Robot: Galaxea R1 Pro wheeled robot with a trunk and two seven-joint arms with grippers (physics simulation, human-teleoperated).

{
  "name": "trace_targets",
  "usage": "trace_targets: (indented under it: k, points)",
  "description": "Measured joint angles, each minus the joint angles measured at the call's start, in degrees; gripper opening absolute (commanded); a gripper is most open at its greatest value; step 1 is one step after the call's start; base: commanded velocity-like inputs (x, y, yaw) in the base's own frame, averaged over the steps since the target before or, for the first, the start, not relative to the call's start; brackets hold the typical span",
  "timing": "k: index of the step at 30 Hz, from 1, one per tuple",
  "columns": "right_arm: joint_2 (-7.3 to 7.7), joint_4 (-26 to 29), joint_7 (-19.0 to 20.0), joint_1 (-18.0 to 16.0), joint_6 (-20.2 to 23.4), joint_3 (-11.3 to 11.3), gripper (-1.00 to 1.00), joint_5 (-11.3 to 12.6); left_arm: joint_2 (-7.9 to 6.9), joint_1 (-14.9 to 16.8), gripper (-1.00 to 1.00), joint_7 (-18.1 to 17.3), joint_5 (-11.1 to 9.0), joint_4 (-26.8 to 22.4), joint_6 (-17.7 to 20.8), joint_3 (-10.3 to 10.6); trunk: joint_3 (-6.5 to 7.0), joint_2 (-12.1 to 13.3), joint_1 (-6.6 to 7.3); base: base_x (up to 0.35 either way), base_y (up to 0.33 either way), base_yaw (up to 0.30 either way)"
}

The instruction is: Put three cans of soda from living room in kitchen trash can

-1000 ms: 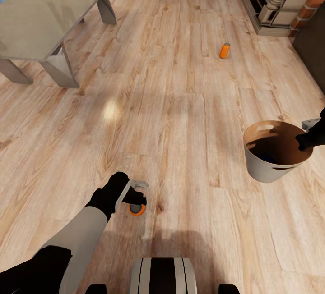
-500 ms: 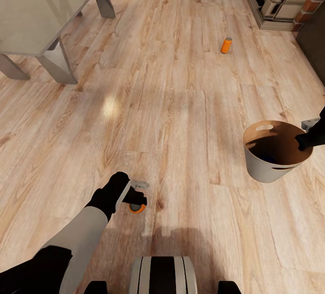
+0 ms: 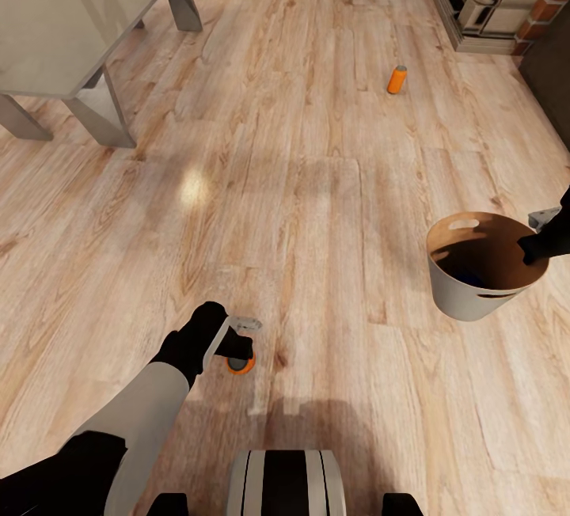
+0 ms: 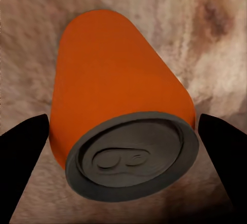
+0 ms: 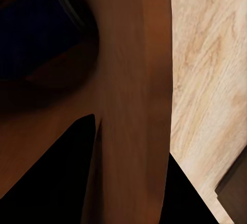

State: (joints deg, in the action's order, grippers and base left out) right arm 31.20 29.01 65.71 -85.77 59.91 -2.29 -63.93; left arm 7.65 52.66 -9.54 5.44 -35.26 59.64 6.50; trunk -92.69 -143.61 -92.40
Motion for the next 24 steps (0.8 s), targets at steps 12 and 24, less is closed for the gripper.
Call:
trace_targets:
  k: [12, 24]
  points:
    - [-0.32, 0.0, 0.0, -0.01, 0.0, -0.01, -1.0, 0.03, 0.01, -0.01, -1.0, -0.08, 0.07, 0.09, 0.04, 0.0, 1.32, 0.08, 0.16, 0.014, 0.0, 0.0]
    - [-0.47, -0.05, -0.01, 0.04, -0.03, -0.05, -1.0, -0.06, 0.01, -0.01, -1.0, -0.33, 0.09, 0.01, 0.2, 0.05, 3.98, 0.24, 0.47, 0.0, 0.0, 0.0]
